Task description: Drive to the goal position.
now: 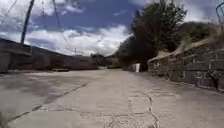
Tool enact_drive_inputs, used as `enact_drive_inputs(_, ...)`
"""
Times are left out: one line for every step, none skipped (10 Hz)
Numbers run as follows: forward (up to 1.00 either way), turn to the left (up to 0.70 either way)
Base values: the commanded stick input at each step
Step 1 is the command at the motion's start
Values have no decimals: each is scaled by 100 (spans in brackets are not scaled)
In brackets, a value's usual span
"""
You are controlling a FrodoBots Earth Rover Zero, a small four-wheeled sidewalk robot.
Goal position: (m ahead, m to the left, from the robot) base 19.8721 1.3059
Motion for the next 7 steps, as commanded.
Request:
enact_drive_inputs(100,0)
enact_drive_inputs(100,0)
enact_drive_inputs(100,0)
enact_drive_inputs(100,0)
enact_drive_inputs(100,0)
enact_drive_inputs(100,0)
enact_drive_inputs(100,0)
